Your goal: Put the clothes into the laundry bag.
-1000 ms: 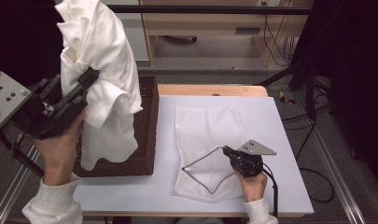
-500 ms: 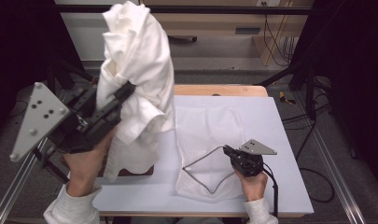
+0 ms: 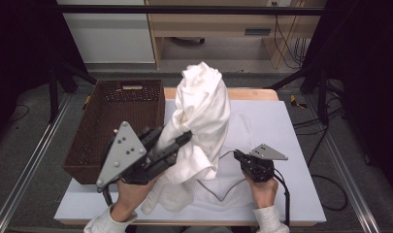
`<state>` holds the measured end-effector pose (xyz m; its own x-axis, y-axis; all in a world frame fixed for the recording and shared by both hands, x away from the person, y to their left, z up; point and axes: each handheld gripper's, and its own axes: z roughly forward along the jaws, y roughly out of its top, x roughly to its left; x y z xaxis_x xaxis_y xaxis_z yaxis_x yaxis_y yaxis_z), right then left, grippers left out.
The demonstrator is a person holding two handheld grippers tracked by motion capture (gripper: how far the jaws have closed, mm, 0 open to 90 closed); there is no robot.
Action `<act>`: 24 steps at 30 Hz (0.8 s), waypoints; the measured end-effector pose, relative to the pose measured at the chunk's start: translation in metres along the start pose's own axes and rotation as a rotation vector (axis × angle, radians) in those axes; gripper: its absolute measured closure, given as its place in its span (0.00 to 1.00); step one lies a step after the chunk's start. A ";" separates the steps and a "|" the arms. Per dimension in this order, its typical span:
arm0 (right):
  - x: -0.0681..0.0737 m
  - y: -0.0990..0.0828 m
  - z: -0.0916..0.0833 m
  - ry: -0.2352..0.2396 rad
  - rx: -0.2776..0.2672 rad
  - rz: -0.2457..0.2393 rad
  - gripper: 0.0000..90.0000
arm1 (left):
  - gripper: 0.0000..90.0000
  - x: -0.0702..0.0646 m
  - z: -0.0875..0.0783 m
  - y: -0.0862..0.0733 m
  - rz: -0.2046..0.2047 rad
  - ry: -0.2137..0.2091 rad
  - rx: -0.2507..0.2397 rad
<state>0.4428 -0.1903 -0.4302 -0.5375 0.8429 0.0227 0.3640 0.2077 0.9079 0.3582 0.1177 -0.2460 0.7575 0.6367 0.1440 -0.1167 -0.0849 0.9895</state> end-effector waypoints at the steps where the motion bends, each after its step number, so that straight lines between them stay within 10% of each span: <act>1: 0.000 0.000 0.001 -0.004 0.003 0.002 0.99 | 0.73 -0.001 0.002 -0.007 -0.008 -0.013 0.012; 24: -0.006 -0.002 0.010 -0.043 0.016 0.047 0.98 | 0.73 -0.024 0.028 -0.137 -0.089 -0.173 0.289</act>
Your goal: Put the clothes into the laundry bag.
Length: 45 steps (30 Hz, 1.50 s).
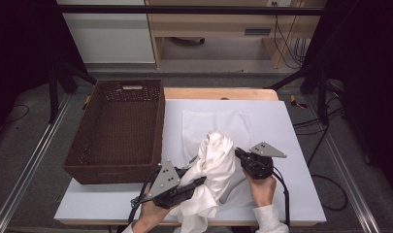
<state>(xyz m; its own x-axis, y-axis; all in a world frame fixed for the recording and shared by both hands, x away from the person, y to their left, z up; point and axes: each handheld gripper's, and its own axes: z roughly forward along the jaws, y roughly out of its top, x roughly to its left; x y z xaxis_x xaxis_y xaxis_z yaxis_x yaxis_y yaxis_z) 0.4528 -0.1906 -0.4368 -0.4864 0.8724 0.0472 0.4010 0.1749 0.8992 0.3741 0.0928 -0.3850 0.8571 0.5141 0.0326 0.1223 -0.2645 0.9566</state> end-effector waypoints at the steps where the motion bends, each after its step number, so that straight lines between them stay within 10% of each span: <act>1: 0.000 0.000 0.001 -0.003 0.002 -0.002 0.98 | 0.73 -0.001 0.004 -0.003 -0.001 -0.011 0.013; 17: -0.007 -0.001 0.004 -0.006 -0.014 0.033 0.98 | 0.73 -0.028 0.045 -0.033 0.115 -0.146 0.264; 31: 0.000 0.005 -0.006 0.051 -0.050 0.004 0.98 | 0.69 -0.018 0.082 -0.042 0.007 -0.111 0.373; 37: -0.003 0.000 -0.007 0.046 -0.029 0.010 0.98 | 0.33 -0.022 0.079 -0.031 0.014 -0.029 0.336; 45: -0.006 -0.002 -0.009 0.027 -0.012 0.006 0.98 | 0.72 -0.028 0.099 -0.024 0.046 0.003 0.339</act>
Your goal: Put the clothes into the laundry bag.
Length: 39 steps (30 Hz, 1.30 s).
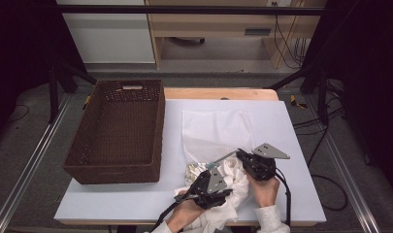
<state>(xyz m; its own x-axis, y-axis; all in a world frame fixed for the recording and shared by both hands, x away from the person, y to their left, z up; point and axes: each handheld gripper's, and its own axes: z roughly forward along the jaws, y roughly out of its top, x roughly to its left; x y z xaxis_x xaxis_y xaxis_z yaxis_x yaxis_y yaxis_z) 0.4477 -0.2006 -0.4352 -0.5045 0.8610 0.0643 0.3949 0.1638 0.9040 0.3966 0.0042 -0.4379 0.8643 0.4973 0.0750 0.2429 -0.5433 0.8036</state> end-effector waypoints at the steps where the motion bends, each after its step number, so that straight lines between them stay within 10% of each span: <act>1: 0.000 0.000 0.000 0.000 0.000 0.000 0.98 | 0.72 0.000 -0.001 0.000 0.005 0.016 0.005; 12: 0.009 0.008 -0.010 0.037 -0.015 -0.013 0.99 | 0.74 0.022 0.006 0.010 0.008 0.174 0.048; 18: 0.024 0.014 -0.013 0.082 -0.044 -0.042 0.98 | 0.69 0.020 0.030 0.014 -0.007 0.116 0.035; 24: 0.015 0.008 -0.009 0.081 -0.019 -0.022 0.98 | 0.38 0.033 0.015 0.002 -0.096 0.039 -0.031; 31: 0.013 0.005 -0.008 0.071 -0.010 -0.026 0.98 | 0.17 0.046 -0.025 0.000 -0.066 0.157 -0.060; 39: 0.014 0.005 -0.007 0.079 0.001 -0.029 0.98 | 0.06 0.072 0.010 -0.022 -0.232 0.048 0.027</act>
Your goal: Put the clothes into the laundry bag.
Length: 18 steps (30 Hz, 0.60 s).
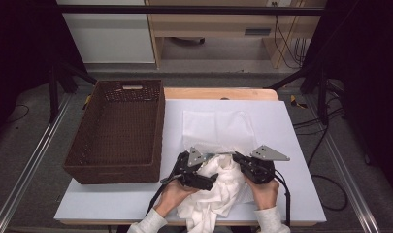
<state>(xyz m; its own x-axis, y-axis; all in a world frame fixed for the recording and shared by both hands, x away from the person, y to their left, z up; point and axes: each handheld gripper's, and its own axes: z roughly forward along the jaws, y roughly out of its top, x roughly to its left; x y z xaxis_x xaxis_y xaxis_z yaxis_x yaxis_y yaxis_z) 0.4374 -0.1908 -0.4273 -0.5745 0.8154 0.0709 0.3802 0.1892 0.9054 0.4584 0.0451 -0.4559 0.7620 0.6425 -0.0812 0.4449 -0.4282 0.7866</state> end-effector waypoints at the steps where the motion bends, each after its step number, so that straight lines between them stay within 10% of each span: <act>1: 0.000 0.000 0.001 0.000 0.001 0.000 0.98 | 0.06 0.001 0.003 -0.001 -0.013 -0.021 0.011; 5: 0.001 0.000 0.003 0.000 0.006 0.001 0.98 | 0.24 -0.002 0.002 -0.002 -0.007 -0.062 0.026; 9: 0.001 -0.001 0.004 0.004 0.005 0.007 0.98 | 0.67 -0.018 -0.007 0.000 0.092 0.010 -0.006; 18: 0.000 -0.001 0.003 0.022 -0.007 0.028 0.98 | 0.78 -0.051 -0.016 0.017 0.205 0.057 -0.069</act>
<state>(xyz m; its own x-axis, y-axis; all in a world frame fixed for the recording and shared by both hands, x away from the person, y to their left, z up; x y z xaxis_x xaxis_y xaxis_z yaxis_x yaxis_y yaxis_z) 0.4390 -0.1897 -0.4291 -0.5800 0.8078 0.1053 0.3914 0.1629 0.9057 0.4192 0.0151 -0.4288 0.8043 0.5824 0.1180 0.2489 -0.5105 0.8231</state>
